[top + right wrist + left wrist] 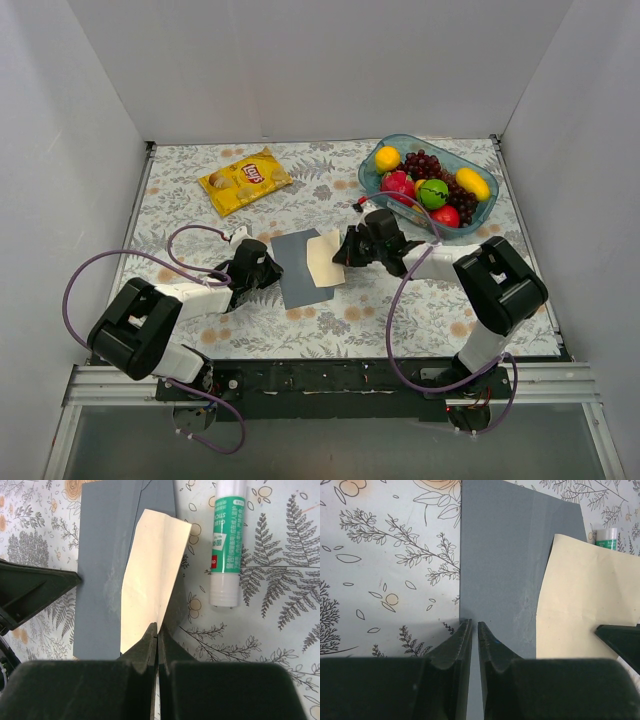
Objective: Place the letter into the envelope and seal it
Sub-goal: Place the letter in the envelope.
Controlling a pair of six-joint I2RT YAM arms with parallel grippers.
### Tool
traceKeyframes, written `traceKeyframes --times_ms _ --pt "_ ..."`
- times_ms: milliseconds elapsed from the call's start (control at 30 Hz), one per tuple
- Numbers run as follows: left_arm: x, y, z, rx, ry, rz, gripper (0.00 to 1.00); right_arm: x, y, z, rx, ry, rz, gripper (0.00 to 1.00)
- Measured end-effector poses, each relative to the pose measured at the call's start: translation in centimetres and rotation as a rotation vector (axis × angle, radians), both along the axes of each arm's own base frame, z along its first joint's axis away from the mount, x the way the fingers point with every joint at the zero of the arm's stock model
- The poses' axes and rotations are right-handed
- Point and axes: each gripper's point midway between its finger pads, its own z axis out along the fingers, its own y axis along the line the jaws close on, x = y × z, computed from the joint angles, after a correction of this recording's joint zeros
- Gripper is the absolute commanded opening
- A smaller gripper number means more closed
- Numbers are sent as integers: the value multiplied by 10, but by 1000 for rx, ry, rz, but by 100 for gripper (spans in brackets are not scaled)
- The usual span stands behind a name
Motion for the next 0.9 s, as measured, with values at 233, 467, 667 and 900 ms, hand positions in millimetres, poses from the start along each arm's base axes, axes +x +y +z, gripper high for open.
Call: traceKeyframes --times_ms 233,467,667,900 --pt "0 0 0 0 0 -1 10 -2 5 0 0 0 27 1" --pt "0 0 0 1 -1 -1 10 -4 9 1 1 3 62 1" --pt "0 0 0 3 -1 -2 10 -9 9 -4 -13 19 93 1" --pt "0 1 0 10 -2 -2 11 -14 9 -6 -20 16 134 1"
